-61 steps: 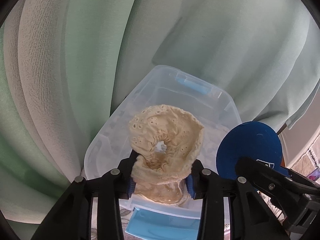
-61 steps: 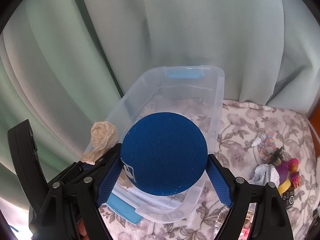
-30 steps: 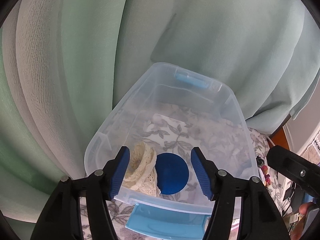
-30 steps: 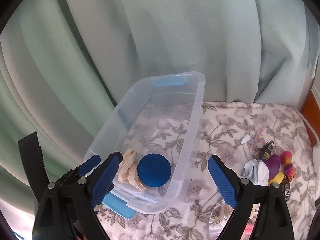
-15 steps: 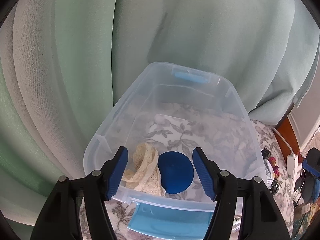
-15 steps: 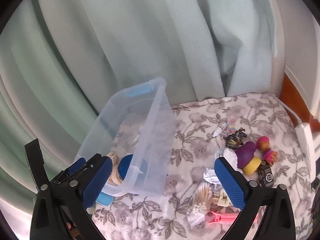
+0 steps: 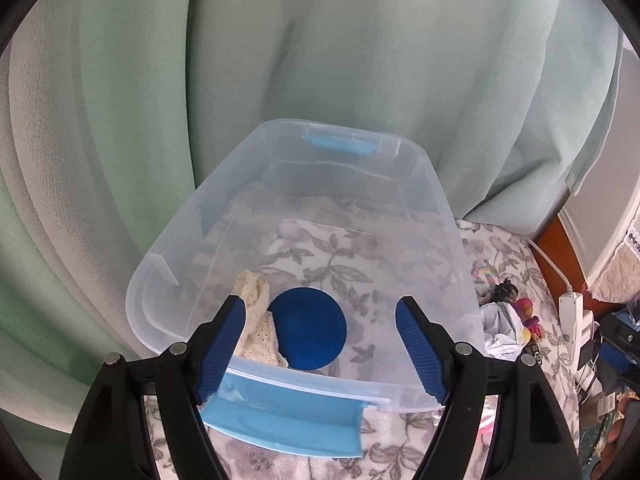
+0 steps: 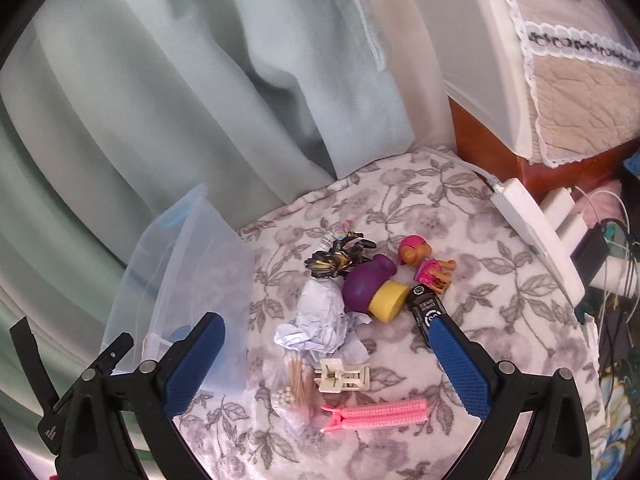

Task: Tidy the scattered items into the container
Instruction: 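Withdraw both tools from the box back toward the remaining items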

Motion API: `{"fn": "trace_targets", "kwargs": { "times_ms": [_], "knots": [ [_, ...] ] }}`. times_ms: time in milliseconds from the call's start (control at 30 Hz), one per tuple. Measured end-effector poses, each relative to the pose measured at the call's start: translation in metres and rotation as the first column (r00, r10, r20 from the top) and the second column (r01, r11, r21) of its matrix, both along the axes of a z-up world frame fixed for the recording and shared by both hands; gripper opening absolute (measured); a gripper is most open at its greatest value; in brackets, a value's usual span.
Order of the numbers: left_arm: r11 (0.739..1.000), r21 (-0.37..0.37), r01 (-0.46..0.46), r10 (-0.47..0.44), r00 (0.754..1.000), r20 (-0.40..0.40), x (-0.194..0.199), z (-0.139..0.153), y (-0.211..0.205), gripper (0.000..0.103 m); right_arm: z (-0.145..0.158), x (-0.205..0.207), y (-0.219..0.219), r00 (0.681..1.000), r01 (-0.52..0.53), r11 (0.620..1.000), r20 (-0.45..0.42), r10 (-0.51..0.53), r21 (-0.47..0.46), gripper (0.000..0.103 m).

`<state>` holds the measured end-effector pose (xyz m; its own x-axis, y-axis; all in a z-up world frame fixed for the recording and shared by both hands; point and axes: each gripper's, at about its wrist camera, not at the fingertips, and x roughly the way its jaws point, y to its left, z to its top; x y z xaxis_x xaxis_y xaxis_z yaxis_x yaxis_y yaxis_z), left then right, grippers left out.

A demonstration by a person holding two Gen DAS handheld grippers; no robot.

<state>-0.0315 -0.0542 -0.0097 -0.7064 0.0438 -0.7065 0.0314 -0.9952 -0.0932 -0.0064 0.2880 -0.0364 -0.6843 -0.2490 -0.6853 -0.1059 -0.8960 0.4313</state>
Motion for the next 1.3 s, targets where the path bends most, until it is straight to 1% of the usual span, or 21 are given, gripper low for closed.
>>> {"fn": "trace_targets", "kwargs": {
  "times_ms": [233,433,467,533,667,833,900,967,1000,1133,1300],
  "knots": [
    [0.998,0.005,0.056,-0.056,0.998,0.015,0.009,0.006,0.029,0.078,-0.009,0.011,0.021,1.0,0.023,1.0,0.002,-0.023,-0.015,0.103],
    [0.995,-0.028,0.1,-0.1,0.995,0.009,0.017,0.015,0.053,0.079,-0.012,0.018,0.037,0.999,0.051,0.998,0.002,-0.051,-0.034,0.103],
    [0.993,-0.033,0.11,-0.109,0.994,0.006,0.018,0.016,0.056,0.079,-0.013,0.019,0.04,0.999,0.053,0.998,0.003,-0.053,-0.037,0.103],
    [0.991,-0.039,0.129,-0.129,0.992,-0.002,0.021,0.02,0.065,0.087,-0.015,0.021,0.044,0.998,0.058,0.997,0.005,-0.058,-0.042,0.103],
    [0.984,-0.043,0.173,-0.174,0.985,-0.014,0.025,0.026,0.082,0.088,-0.018,0.025,0.052,0.998,0.069,0.996,0.009,-0.068,-0.05,0.103],
    [0.968,-0.038,0.247,-0.248,0.968,-0.023,0.033,0.028,0.105,0.089,-0.02,0.03,0.063,0.996,0.09,0.994,0.008,-0.09,-0.066,0.103],
    [0.962,-0.029,0.27,-0.271,0.962,-0.023,0.035,0.027,0.114,0.09,-0.021,0.031,0.066,0.995,0.096,0.993,0.008,-0.096,-0.07,0.103],
    [0.957,-0.022,0.289,-0.29,0.957,-0.02,0.038,0.025,0.121,0.097,-0.021,0.033,0.069,0.995,0.103,0.992,0.01,-0.102,-0.074,0.103],
    [0.955,-0.022,0.297,-0.297,0.955,-0.019,0.039,0.024,0.125,0.099,-0.022,0.034,0.071,0.995,0.105,0.992,0.01,-0.104,-0.076,0.103],
    [0.944,-0.027,0.33,-0.33,0.944,0.001,0.043,0.017,0.139,0.099,-0.025,0.037,0.078,0.994,0.11,0.991,0.017,-0.109,-0.08,0.103],
    [0.931,-0.016,0.365,-0.364,0.93,0.052,0.046,0.001,0.154,0.099,-0.029,0.038,0.081,0.994,0.104,0.991,0.025,-0.102,-0.08,0.103]
  ]
}}
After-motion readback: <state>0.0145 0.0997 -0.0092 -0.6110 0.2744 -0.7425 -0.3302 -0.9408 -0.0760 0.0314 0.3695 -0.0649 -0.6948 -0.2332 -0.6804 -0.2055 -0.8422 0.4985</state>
